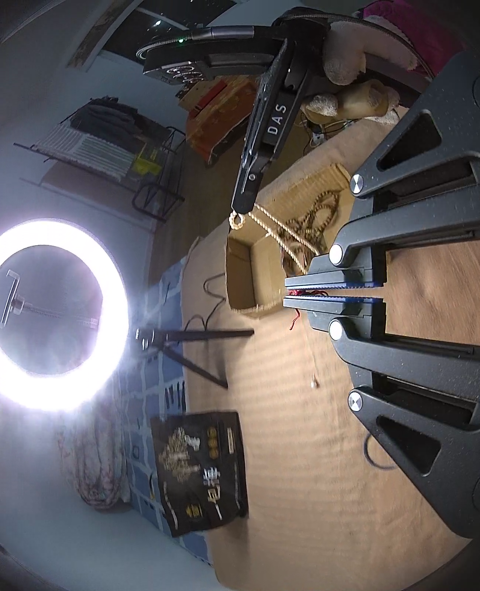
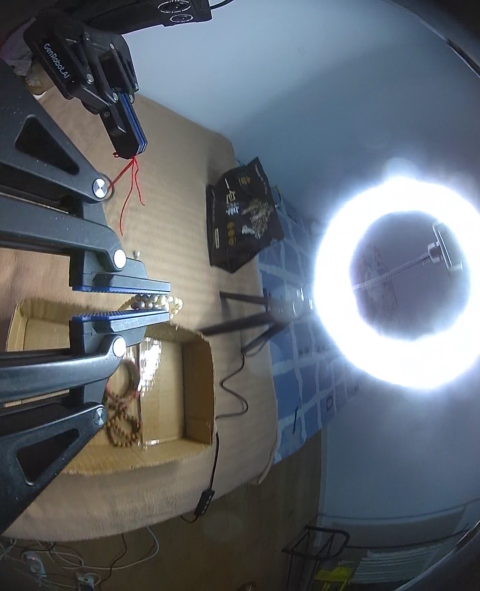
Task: Organize jewelry
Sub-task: 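Carry the bangle with the left tool while the right tool carries the pearls to the box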
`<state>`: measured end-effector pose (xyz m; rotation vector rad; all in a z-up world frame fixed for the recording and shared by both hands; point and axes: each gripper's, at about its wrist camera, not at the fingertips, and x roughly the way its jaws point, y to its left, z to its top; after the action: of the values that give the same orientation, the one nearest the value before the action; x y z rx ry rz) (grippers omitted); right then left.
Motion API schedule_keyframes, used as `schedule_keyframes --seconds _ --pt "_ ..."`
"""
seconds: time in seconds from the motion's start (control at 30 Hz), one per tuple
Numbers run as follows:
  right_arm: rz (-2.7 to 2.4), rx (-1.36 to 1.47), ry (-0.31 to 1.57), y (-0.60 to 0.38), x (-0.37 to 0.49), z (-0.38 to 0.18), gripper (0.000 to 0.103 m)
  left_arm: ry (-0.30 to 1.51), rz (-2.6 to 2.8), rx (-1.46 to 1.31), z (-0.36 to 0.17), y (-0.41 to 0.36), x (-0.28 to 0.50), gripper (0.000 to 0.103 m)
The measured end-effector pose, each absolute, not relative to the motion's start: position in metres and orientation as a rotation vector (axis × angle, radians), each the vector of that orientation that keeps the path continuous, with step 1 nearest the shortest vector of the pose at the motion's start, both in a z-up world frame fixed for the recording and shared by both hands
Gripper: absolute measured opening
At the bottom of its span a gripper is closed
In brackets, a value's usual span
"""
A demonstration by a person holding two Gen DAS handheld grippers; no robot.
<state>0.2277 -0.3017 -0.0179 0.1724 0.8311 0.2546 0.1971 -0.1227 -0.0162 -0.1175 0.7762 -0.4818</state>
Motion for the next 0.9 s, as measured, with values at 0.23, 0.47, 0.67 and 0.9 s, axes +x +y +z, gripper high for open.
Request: schedule_keyframes --seconds 0.23,0.47,0.67,0.9 --pt "0.208 0.176 0.846 -0.326 0.228 -0.023 0.005 0.794 -0.533 -0.100 -0.022 -0.160 0.201 0.000" --pt "0.171 0.184 0.866 -0.347 0.232 -0.032 0.005 0.814 -0.572 -0.084 -0.027 -0.192 0.203 0.000" --pt "0.147 0.189 0.885 -0.360 0.235 -0.040 0.005 0.831 -0.594 -0.068 -0.033 -0.209 0.203 0.000" --pt "0.132 0.175 0.928 -0.365 0.240 -0.056 0.005 0.874 -0.600 -0.045 -0.050 -0.222 0.205 0.000"
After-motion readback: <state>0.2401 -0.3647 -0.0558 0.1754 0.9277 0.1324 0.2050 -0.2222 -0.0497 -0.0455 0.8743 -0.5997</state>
